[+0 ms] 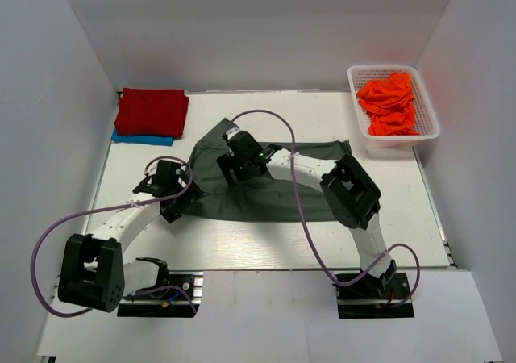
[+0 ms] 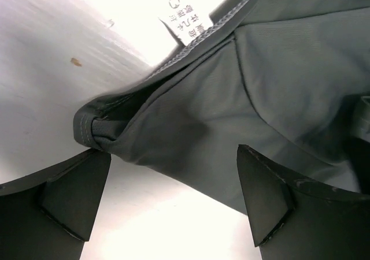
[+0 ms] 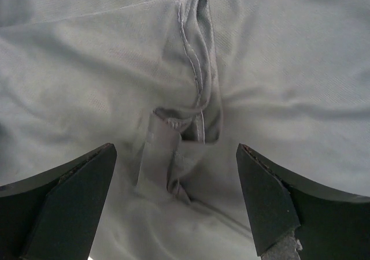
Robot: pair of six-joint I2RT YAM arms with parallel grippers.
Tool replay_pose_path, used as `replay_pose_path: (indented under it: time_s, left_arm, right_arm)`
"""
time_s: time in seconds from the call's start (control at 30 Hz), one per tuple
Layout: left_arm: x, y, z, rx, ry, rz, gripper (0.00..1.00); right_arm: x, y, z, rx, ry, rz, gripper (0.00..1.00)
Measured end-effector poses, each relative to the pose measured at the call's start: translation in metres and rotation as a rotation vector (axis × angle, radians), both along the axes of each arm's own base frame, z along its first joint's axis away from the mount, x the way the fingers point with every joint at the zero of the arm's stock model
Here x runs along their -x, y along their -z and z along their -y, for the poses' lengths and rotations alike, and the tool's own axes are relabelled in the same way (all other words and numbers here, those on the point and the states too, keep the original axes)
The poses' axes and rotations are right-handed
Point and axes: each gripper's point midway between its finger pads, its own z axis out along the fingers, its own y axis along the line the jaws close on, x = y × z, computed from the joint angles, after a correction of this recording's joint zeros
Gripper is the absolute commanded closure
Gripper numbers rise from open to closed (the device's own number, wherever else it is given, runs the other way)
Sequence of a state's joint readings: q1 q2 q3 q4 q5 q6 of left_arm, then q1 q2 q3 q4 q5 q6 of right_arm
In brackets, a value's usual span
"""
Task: Fold and stack the t-shirts
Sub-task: Fold the flattened tshirt in 1/3 of the way
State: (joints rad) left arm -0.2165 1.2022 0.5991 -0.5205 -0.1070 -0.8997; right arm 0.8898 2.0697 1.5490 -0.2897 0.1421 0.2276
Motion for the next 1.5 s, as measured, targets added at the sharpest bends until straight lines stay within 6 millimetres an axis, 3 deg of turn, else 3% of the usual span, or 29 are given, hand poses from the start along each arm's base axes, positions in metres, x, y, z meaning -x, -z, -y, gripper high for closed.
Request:
replay_pose_path:
  time_s: [0.1, 0.33, 0.63, 0.7, 0.87, 0.97, 1.17, 1.5]
  left_arm:
    - [-0.005, -0.007, 0.005, 0.035, 0.013, 0.015, 0.0]
    - [-0.04, -0.056, 0.028, 0.125, 0.1, 0.198, 0.0]
    - [-0.048, -0.057, 0.042, 0.171, 0.175, 0.211, 0.0]
    - [-0.044, -0.047, 0.04, 0.165, 0.17, 0.205, 0.0]
    - [-0.023, 0.006, 0.029, 0.115, 0.134, 0.054, 0.0]
    - [-0.034, 0.006, 0.026, 0.104, 0.124, 0.083, 0.0]
    - [-0.036, 0.008, 0.024, 0.095, 0.115, 0.089, 0.0]
    - [-0.033, 0.009, 0.024, 0.103, 0.103, 0.089, 0.0]
  right_arm:
    - [-0.002, 0.013, -0.004, 0.033, 0.008, -0.004, 0.1]
    - [-0.009, 0.026, 0.001, 0.068, 0.064, -0.006, 0.1]
    - [-0.009, 0.027, 0.005, 0.078, 0.105, -0.015, 0.1]
    - [-0.009, 0.027, 0.006, 0.078, 0.115, -0.014, 0.1]
    - [-0.011, 0.027, 0.009, 0.084, 0.14, -0.011, 0.1]
    - [-0.012, 0.028, 0.011, 0.088, 0.155, -0.008, 0.1]
    - [-0.016, 0.034, 0.023, 0.095, 0.183, -0.003, 0.1]
    - [-0.028, 0.028, 0.069, 0.022, 0.238, -0.027, 0.1]
